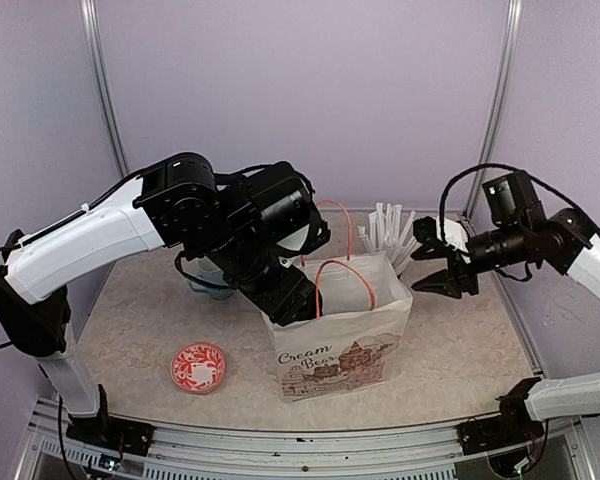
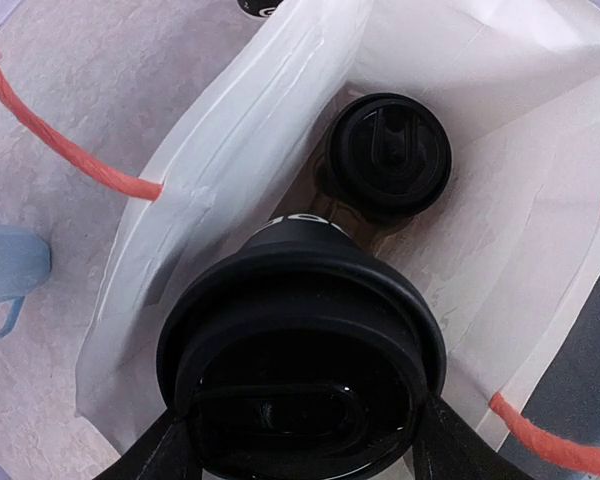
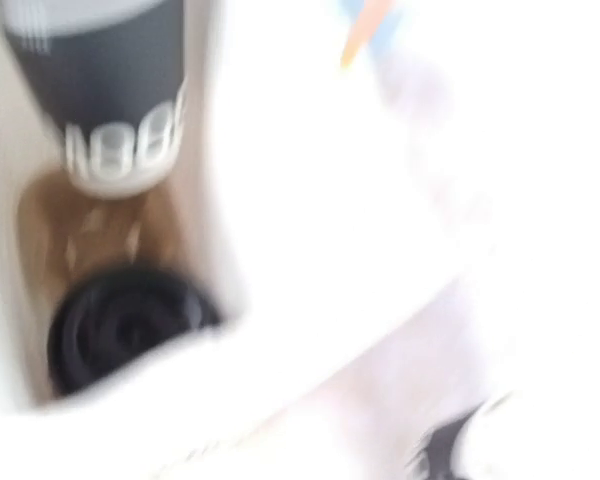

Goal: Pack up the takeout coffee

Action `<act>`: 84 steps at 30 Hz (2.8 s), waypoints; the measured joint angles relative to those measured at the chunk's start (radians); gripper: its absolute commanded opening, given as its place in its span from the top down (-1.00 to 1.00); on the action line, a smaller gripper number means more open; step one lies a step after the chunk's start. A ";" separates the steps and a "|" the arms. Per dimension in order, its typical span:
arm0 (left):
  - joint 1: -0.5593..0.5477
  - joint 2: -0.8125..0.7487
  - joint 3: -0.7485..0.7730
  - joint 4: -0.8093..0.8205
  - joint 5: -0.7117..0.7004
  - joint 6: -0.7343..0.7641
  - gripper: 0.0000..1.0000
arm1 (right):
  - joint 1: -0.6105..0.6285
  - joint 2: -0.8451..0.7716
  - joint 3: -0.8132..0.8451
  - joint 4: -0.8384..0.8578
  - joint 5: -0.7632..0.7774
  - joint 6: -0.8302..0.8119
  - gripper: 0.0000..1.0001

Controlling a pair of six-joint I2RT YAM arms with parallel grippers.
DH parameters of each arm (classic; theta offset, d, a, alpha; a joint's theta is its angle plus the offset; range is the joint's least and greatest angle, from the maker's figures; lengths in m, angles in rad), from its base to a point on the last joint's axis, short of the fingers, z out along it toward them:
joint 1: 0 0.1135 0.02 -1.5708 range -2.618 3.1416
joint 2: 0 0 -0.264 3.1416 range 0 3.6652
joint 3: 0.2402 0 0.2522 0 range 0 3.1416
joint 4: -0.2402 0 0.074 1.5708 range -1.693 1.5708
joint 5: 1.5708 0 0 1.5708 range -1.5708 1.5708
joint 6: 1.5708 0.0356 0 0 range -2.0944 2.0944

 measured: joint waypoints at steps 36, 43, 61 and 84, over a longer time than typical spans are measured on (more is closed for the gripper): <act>0.057 0.000 -0.019 -0.008 -0.061 -0.003 -0.29 | 0.093 0.614 0.680 0.034 -0.420 0.272 1.00; 0.053 0.000 -0.066 -0.007 -0.101 0.002 -0.30 | 0.122 0.595 0.632 0.053 -0.447 0.275 1.00; -0.159 0.000 -0.166 -0.007 -0.240 -0.100 -0.30 | 0.179 0.519 0.690 -0.063 -0.472 0.186 0.23; -0.275 -0.001 -0.314 0.060 -0.503 0.080 -0.31 | 0.038 0.838 0.694 0.010 -0.397 0.237 0.15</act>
